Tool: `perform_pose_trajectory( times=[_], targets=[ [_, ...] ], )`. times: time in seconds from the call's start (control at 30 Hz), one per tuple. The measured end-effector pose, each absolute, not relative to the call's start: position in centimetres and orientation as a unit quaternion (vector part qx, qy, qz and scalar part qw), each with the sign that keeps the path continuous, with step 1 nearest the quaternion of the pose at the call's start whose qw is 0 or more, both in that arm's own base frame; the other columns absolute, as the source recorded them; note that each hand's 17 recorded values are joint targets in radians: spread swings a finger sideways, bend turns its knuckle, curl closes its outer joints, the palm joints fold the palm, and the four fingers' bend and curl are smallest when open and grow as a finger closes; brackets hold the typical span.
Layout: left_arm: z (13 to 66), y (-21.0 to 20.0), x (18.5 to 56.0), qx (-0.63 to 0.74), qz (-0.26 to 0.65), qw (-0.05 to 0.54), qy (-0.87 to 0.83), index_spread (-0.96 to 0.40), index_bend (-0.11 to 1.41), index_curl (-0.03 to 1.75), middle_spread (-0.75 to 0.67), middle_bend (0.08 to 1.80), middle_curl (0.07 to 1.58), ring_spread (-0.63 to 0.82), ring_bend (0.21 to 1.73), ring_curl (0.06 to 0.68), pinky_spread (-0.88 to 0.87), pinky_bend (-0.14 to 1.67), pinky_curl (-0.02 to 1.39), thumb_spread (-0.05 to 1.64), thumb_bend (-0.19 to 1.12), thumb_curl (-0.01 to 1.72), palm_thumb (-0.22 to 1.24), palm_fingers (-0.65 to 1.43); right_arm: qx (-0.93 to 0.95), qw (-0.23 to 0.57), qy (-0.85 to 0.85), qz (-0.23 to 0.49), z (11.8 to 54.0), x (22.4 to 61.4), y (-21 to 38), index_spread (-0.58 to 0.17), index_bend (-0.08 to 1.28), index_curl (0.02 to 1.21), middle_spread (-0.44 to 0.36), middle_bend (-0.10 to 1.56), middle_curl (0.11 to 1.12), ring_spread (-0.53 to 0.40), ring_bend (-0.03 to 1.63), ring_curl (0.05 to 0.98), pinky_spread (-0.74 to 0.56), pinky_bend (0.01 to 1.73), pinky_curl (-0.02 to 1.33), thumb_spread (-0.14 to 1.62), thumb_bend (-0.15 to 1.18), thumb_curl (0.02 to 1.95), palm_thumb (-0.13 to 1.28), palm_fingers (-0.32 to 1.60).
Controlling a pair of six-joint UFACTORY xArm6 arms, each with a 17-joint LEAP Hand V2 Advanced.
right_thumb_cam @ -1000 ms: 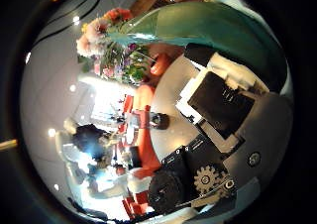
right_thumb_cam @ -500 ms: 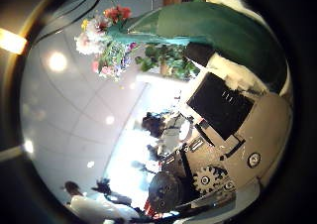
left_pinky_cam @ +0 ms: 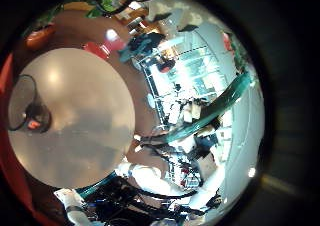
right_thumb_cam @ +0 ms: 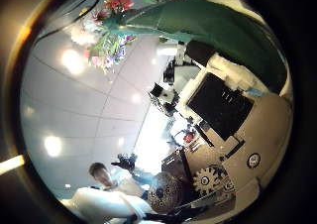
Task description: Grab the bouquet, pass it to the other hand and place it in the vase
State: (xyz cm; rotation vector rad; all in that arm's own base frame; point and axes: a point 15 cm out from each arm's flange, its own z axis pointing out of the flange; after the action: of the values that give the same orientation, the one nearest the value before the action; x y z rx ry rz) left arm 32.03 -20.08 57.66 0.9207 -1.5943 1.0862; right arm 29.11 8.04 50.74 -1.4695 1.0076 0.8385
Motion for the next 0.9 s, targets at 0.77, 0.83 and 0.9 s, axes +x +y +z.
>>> perform_pose_trajectory(
  times=[0.77, 0.83, 0.9],
  targets=[
    [59.1, -24.0, 32.1, 0.323, 0.415, 0.582, -0.621, -0.11, 0.24, 0.4, -0.13, 0.72, 0.61, -0.19, 0.99, 0.337, -0.11, 0.68, 0.47, 0.98, 0.08, 0.42, 0.69, 1.27, -0.69, 0.474, 0.439, 0.327, 47.3, 30.8, 13.7, -0.221, 1.19, 0.9, -0.129, 1.4, 0.79, -0.19, 1.46, 0.707, -0.21, 1.21, 0.96, 0.89, -0.01, 1.23, 1.11, 1.13],
    [59.2, -24.0, 32.3, 0.32, 0.42, 0.583, -0.617, -0.19, 0.35, 0.46, -0.2, 0.8, 0.68, -0.29, 1.11, 0.4, -0.21, 0.85, 0.55, 0.97, 0.13, 0.46, 0.82, 1.31, -0.692, 0.463, 0.458, 0.313, 46.2, 31.4, 13.1, -0.221, 1.2, 0.89, -0.129, 1.4, 0.79, -0.191, 1.46, 0.708, -0.21, 1.21, 0.96, 0.89, -0.01, 1.23, 1.1, 1.13],
    [59.6, -24.1, 32.6, 0.315, 0.432, 0.586, -0.609, -0.27, 0.47, 0.53, -0.27, 0.88, 0.74, -0.35, 1.21, 0.447, -0.29, 0.98, 0.62, 0.96, 0.15, 0.49, 0.9, 1.29, -0.688, 0.461, 0.47, 0.306, 45.7, 31.8, 12.6, -0.221, 1.2, 0.9, -0.13, 1.4, 0.79, -0.192, 1.46, 0.711, -0.21, 1.21, 0.97, 0.89, -0.02, 1.22, 1.07, 1.12]
  ],
)
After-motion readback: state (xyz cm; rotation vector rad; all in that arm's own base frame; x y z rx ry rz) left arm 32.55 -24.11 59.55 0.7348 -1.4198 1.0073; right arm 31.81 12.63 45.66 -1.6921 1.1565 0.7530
